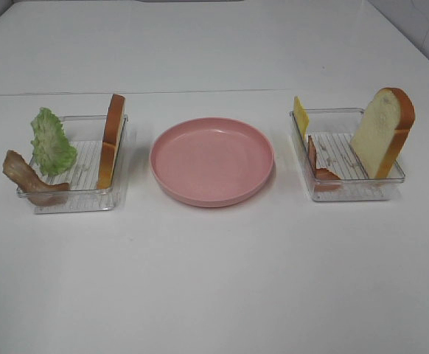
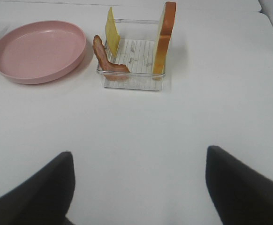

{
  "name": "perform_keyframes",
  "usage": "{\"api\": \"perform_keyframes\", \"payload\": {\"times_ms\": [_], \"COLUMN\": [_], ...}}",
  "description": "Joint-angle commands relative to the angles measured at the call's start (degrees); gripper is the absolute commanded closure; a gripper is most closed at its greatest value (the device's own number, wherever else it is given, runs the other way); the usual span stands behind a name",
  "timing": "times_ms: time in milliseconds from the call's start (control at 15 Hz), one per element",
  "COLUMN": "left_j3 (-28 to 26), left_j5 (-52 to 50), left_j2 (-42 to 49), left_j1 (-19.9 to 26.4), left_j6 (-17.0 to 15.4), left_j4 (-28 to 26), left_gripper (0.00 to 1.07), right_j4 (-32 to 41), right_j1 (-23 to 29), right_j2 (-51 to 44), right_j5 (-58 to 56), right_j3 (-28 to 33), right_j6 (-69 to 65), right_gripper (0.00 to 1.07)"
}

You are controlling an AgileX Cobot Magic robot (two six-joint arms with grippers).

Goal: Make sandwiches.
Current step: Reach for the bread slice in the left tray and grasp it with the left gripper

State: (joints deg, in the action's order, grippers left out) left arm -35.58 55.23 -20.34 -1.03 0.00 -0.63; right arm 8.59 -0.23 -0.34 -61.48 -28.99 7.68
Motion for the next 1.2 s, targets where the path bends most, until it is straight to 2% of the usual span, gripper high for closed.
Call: {"api": "perform_keyframes", "payload": {"times_ms": [67,333,400,533,600,667,800,867,1000,1200], "left_j3": [-2.81,-11.80,-15.81,-21.54,-24.81,-27.79,-32.20,-37.87,-42.06,-50.42], "left_j5": [-0.86,-0.34,-0.29,2.06,4.13,6.07,8.19,10.08,11.46,13.69], "left_j2": [-7.68,-25.78,-32.37,-41.14,-45.49,-49.33,-54.89,-61.82,-66.52,-75.63], "left_j1": [0.11,0.11,0.11,0.11,0.11,0.11,0.11,0.06,-1.32,-7.56], "left_j6": [-0.40,-0.34,1.55,7.28,8.77,8.59,8.08,5.33,3.09,-3.67], "left_j4": [-0.74,-4.30,-6.70,-11.29,-13.06,-13.92,-14.09,-14.09,-13.18,-8.54], "left_gripper": [0.21,0.21,0.21,0.22,0.23,0.25,0.27,0.27,0.27,0.27], "right_j4": [0.00,0.00,0.00,0.00,0.00,0.00,0.00,0.00,0.00,0.00], "right_j1": [-0.46,-0.46,-0.46,-0.46,-0.46,-0.46,-0.46,-0.46,-0.46,-0.46], "right_j2": [-0.80,-0.80,-0.80,-0.80,-0.80,-0.80,-0.80,-0.80,-0.80,-0.80], "right_j5": [0.40,0.40,0.40,0.40,0.40,0.40,0.40,0.40,0.40,0.40], "right_j3": [0.00,0.00,0.00,0.00,0.00,0.00,0.00,0.00,0.00,0.00], "right_j6": [0.40,0.40,0.40,0.40,0.40,0.40,0.40,0.40,0.40,0.40], "right_gripper": [0.33,0.33,0.33,0.33,0.33,0.33,0.33,0.33,0.33,0.33]}}
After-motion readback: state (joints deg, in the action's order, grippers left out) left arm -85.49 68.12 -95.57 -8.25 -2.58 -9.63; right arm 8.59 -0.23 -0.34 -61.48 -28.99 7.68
